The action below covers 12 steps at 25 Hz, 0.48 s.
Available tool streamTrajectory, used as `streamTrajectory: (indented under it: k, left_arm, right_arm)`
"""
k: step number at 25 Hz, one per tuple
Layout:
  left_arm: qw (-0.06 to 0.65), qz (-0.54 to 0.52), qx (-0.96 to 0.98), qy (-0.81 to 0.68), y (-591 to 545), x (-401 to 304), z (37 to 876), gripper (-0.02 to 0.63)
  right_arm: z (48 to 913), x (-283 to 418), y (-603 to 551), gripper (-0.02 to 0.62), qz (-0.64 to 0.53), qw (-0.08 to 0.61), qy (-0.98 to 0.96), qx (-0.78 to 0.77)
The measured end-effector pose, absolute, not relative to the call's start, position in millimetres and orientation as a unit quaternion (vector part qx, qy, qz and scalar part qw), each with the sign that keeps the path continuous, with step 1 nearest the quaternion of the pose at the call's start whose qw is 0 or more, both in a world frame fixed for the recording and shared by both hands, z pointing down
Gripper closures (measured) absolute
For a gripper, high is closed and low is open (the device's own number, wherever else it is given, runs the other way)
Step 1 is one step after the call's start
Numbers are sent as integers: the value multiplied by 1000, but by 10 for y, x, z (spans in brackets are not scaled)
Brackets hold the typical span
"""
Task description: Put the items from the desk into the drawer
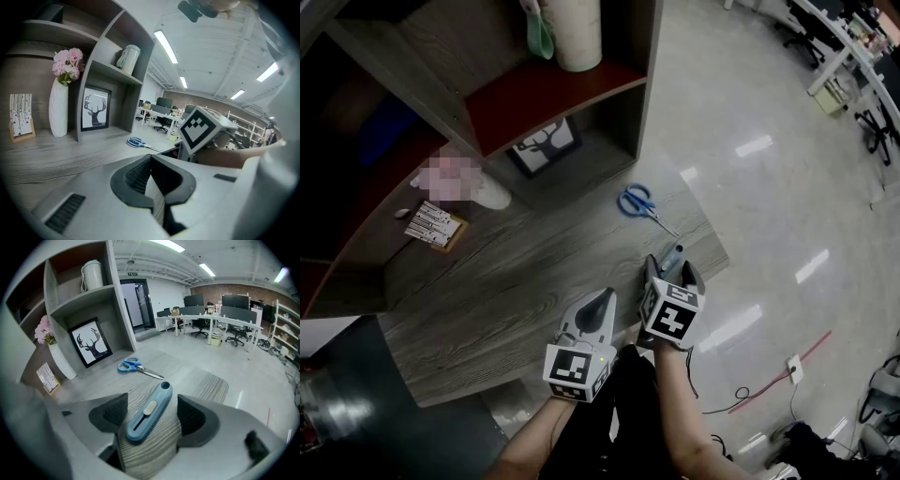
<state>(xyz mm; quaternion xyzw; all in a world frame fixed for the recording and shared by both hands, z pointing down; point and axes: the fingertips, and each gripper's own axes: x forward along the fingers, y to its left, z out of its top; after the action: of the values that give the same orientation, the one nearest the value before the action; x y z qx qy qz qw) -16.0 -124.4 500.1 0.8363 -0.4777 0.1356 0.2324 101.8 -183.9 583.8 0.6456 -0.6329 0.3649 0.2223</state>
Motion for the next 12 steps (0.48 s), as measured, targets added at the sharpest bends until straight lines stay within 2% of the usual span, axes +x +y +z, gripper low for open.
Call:
streamTrajectory:
  k: [8,12]
  left_arm:
    - [241,132,833,-481,-1251,-179,5028,597]
    - [243,132,830,-484,-1245,-207,5038,597]
  right_arm:
    - [5958,1000,-1789,278,357,272,-614,650]
    - [5958,1021,-1785,288,349,272,-613,655]
